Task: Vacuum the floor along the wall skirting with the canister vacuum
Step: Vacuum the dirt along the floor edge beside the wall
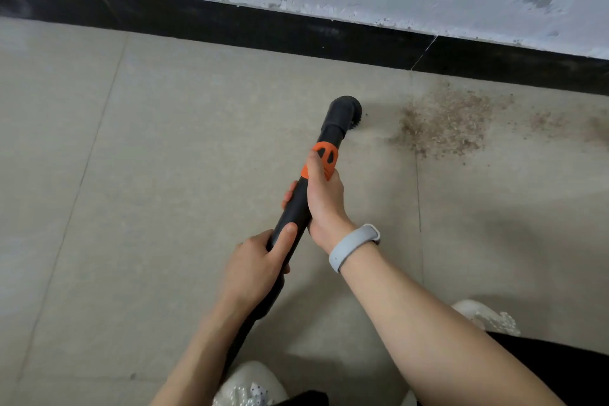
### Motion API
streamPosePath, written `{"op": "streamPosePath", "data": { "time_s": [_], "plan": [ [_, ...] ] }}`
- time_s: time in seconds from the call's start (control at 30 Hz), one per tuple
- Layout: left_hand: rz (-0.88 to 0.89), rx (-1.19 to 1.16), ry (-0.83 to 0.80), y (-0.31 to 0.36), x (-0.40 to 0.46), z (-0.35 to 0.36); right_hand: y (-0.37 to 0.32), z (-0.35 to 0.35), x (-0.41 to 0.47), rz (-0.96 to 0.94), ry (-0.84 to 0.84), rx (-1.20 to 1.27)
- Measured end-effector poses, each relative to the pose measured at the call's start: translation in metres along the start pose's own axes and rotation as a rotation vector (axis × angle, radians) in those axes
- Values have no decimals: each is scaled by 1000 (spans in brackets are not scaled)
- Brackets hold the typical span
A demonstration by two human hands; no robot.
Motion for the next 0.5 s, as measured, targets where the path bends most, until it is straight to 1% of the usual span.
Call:
{"op": "streamPosePath", "data": {
  "time_s": [0.07,0.33,0.43,0.5],
  "plan": [
    [-23,-37,33,-15,-9,-12,11,19,-6,10,-33,-53],
    [-115,-307,162,-73,-55,-39,61,84,-33,26,-220,-203],
    [-141,-343,218,-85,-67,-44,75,98,-39,57,-273,-219],
    [-136,-333,221,-88,-68,-45,79,99,-40,66,-276,-224]
  ]
}}
Point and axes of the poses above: each hand's wrist, its own x-axis towards the middle knuckle, its own z-axis out of the palm, y = z × x, the point moved 7 cm from there along x, towards the middle knuckle, and after that the axes turned 5 degrees about -y, right-handed, at the moved point
